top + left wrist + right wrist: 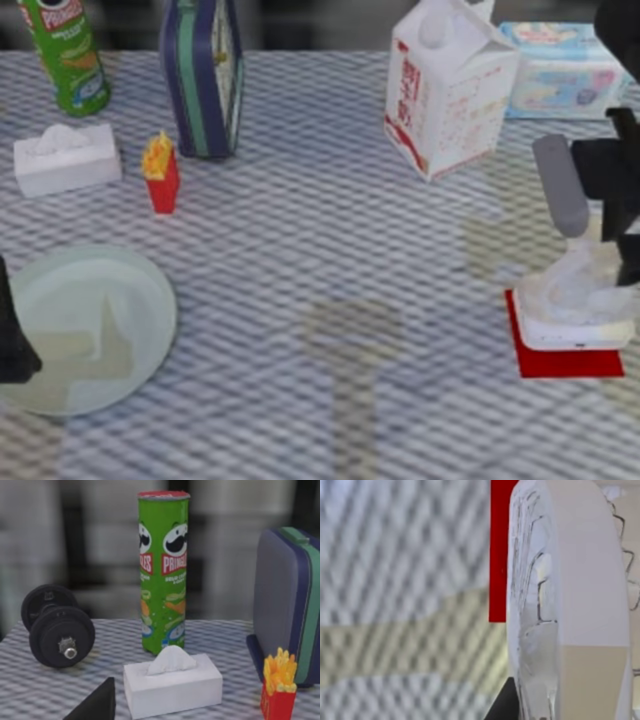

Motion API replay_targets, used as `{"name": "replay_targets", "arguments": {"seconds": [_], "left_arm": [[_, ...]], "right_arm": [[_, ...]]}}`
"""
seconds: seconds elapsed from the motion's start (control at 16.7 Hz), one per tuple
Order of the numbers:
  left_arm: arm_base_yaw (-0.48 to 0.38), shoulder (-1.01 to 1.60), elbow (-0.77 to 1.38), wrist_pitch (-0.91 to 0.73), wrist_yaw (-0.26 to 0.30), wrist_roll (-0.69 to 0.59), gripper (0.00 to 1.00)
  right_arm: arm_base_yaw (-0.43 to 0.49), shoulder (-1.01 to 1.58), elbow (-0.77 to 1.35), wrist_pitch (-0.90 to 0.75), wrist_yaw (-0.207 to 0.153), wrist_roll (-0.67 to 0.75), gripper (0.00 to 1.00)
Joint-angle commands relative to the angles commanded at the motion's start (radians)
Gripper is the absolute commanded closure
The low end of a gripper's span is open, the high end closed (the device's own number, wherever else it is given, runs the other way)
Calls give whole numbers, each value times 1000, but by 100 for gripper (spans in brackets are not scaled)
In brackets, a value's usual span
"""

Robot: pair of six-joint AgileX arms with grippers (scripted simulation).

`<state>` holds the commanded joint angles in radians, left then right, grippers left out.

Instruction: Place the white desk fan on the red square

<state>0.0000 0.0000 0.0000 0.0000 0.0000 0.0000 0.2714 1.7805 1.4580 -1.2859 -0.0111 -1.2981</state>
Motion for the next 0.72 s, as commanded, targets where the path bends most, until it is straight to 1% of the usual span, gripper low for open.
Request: {"name": "replay_targets", "arguments": {"seconds": [0.54,0.6,0.72], "left_arm": [[0,0,0,0,0,0,0],[0,0,0,0,0,0,0],[0,0,0,0,0,0,0]], "right_arm": [[0,0,0,0,0,0,2],[0,0,0,0,0,0,0],[0,0,0,0,0,0,0]]}}
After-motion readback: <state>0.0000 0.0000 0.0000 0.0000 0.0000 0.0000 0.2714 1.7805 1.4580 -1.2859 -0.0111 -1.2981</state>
